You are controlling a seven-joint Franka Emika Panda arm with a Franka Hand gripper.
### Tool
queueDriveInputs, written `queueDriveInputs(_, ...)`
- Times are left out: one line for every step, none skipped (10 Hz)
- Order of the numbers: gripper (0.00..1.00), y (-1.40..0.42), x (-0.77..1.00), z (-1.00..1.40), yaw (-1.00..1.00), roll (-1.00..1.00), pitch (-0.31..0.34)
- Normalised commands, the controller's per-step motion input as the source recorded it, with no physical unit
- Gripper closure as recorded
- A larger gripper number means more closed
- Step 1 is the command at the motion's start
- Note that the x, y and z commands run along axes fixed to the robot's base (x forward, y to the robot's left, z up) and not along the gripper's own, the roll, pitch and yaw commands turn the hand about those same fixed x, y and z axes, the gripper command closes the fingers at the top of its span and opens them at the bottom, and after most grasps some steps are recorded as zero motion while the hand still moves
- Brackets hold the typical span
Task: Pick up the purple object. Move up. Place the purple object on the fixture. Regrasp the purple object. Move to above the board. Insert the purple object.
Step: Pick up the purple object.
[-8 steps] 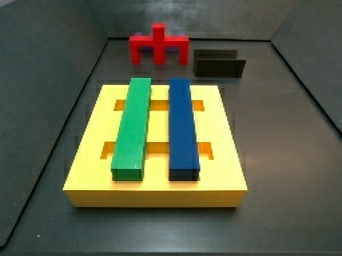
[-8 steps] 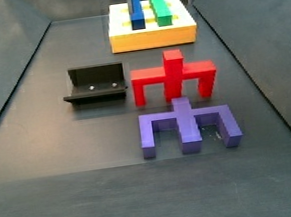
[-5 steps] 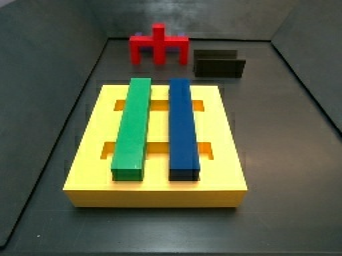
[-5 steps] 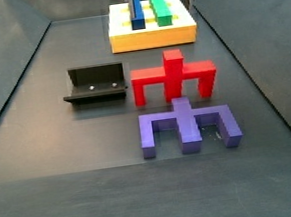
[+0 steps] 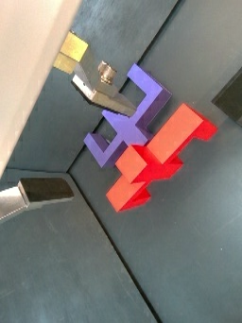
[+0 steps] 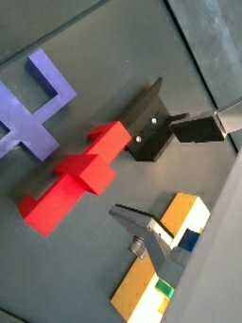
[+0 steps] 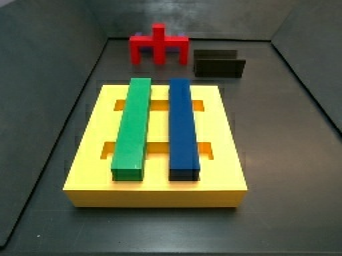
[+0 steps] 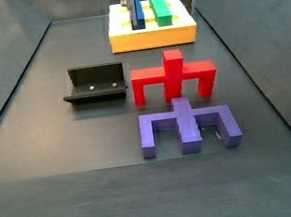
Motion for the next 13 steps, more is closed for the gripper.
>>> queueDriveInputs(0.00,0.05,0.00,-0.06,0.00,-0.06,0.000)
queueDriveInputs(0.00,0.03,0.00,-0.03,0.00,-0.06,-0.006)
queueDriveInputs(0.00,0.01,0.00,0.00,0.00,-0.07,0.000)
queueDriveInputs(0.00,0.00,0.01,-0.04,0.00,-0.05,0.000)
queueDriveInputs(0.00,0.00,0.01,-0.11,0.00,-0.04,-0.007)
queueDriveInputs(0.00,0.05,0.00,-0.19,0.00,-0.02,0.000)
queueDriveInputs(0.00,0.60,0.00,-0.31,-0.05,-0.07,0.000)
queueDriveInputs(0.00,0.82,-0.07,-0.41,-0.11,-0.09,0.000)
queueDriveInputs(0.00,0.81,-0.09,-0.45,-0.12,-0.08,0.000)
queueDriveInputs(0.00,0.66,0.00,-0.38,-0.12,-0.14,0.003)
queueDriveInputs(0.00,0.34,0.16,-0.28,-0.15,-0.09,0.024)
queueDriveInputs(0.00,0.45,0.01,-0.41,-0.21,-0.11,0.007)
queueDriveInputs(0.00,0.38,0.00,-0.82,-0.30,-0.15,-0.016)
